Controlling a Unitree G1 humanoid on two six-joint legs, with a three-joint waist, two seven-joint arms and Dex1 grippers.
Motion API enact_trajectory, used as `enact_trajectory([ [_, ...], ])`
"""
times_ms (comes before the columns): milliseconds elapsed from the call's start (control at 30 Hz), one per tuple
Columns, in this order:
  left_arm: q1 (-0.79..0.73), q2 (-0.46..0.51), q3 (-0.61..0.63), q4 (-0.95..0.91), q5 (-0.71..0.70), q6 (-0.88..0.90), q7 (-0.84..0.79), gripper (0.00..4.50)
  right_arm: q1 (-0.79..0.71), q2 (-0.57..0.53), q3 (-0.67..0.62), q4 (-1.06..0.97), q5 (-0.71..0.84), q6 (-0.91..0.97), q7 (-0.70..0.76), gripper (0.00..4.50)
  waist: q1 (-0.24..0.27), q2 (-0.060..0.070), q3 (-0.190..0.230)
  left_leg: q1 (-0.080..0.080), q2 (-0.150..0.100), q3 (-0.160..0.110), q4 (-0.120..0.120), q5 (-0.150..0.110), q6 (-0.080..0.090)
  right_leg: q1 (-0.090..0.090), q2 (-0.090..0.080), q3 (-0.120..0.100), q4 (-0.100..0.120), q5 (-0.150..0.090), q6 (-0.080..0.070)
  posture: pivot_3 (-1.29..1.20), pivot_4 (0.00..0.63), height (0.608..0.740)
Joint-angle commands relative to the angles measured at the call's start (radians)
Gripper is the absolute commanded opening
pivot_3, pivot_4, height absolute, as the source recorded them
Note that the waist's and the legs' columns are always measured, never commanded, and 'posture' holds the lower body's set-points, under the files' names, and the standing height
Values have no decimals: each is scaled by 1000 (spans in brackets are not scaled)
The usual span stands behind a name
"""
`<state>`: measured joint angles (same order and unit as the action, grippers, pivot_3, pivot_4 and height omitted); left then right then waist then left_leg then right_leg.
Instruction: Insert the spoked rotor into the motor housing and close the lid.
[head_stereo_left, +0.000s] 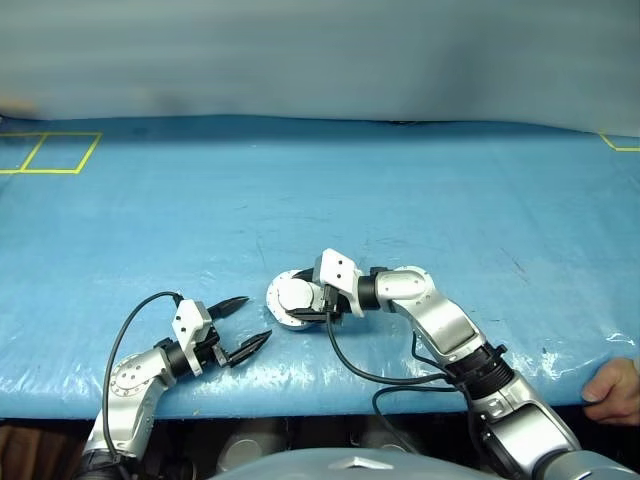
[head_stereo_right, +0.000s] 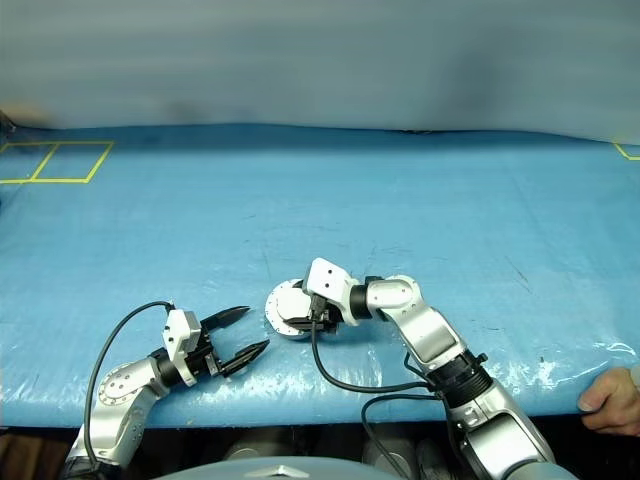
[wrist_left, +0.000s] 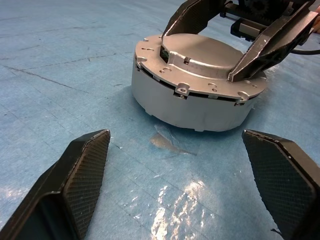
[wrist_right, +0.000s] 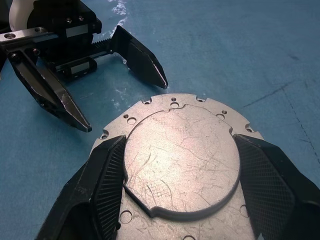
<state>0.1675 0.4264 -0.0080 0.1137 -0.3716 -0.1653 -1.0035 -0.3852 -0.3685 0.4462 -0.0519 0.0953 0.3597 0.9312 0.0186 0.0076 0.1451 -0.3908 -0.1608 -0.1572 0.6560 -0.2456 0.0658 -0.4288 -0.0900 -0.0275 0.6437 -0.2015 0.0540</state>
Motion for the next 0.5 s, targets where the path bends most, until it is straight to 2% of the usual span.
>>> enact_trajectory([
  [33,-2,0,13,-14,-4,-18,0,4500,-12,-12,2,15,-29,8,-10,3026,0,0,0,0,0,0,0,0,0,0,0,0,0,0,0,0,150,740],
  [500,5,-2,10,-27,-5,-9,6,4500,-27,-27,7,73,-51,59,-25,3026,3,0,0,3,0,0,0,-1,2,2,0,0,1,0,0,0,150,740],
])
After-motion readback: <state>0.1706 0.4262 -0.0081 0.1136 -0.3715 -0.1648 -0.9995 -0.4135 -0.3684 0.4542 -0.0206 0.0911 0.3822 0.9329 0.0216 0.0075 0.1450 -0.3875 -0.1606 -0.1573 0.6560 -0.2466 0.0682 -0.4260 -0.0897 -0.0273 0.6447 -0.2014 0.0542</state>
